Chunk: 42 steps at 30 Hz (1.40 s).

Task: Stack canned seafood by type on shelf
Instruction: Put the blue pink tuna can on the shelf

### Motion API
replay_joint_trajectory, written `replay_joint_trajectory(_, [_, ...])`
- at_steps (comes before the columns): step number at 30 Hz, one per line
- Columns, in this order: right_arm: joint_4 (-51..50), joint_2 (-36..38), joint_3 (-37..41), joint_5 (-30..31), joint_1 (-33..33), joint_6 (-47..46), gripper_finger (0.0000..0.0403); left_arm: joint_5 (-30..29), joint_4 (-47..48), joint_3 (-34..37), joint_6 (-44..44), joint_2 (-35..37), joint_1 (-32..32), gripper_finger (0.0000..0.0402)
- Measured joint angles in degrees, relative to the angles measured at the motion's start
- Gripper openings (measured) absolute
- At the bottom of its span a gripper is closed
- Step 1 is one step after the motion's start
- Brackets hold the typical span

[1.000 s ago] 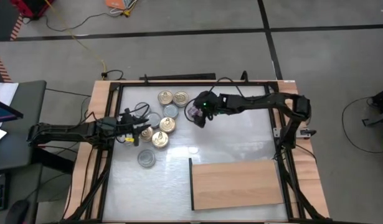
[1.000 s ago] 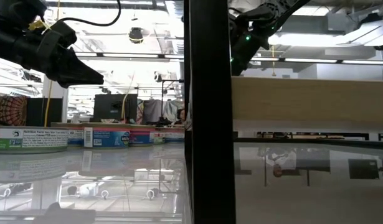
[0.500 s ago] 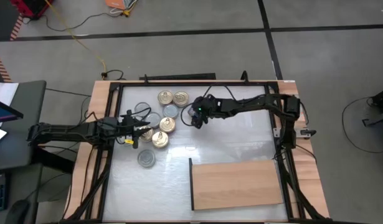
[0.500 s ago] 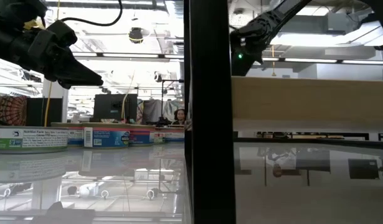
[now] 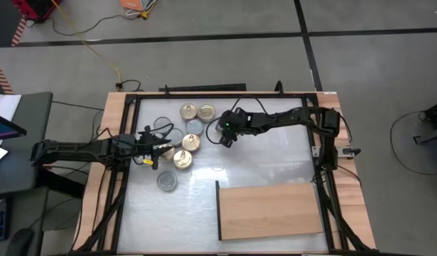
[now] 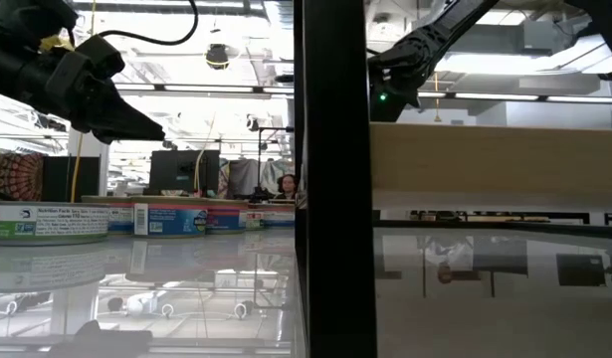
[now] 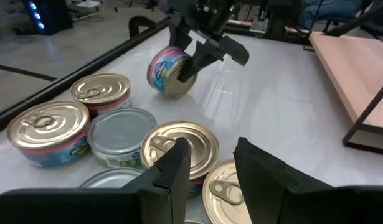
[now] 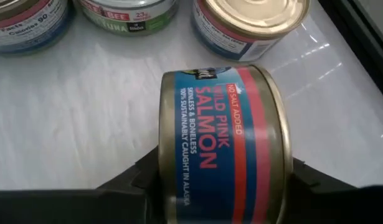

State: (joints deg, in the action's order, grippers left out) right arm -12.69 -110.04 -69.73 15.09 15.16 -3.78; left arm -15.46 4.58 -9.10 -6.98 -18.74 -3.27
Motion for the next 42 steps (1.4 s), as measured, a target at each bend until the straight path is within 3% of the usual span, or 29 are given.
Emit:
replay_joint_trajectory(5, [-3.1,2.1,0.0,-0.2,-0.7,2.7,0.0212,3.5,-2.5,0.0,-1.2,0.0,0.0,0.012])
replay_joint_trajectory(9, [-6.8,7.7,0.0,-0.2,-1.7,4.3,0.0212,8.0,-3.0,-2.1,-1.3,0.0,0.0,0.012])
replay_joint_trajectory(14, [-10.5,15.7,0.0,-0.2,-4.3,8.1,0.0212,9.0,-2.9,-3.3,-2.5,0.0,0.0,0.012])
replay_joint_trajectory(25, [-22.4,29.6,0.0,2.1,-19.3,6.9,0.0212,8.4,-12.4,-3.3,-4.4,0.0,2.0,0.012])
replay_joint_trajectory(32, [-23.4,25.7,0.0,5.3,-34.3,4.1,0.0216,6.4,-22.8,-3.3,-5.2,-3.5,4.9,0.012])
replay_joint_trajectory(38, [-21.9,19.0,0.0,17.3,-44.7,0.9,0.0213,1.4,-16.7,-8.6,-10.5,-12.7,7.8,0.012])
replay_joint_trajectory(42, [-21.4,15.1,0.0,20.2,-49.1,-1.7,0.0219,-1.8,-14.2,-12.7,-9.8,-20.3,10.2,0.012])
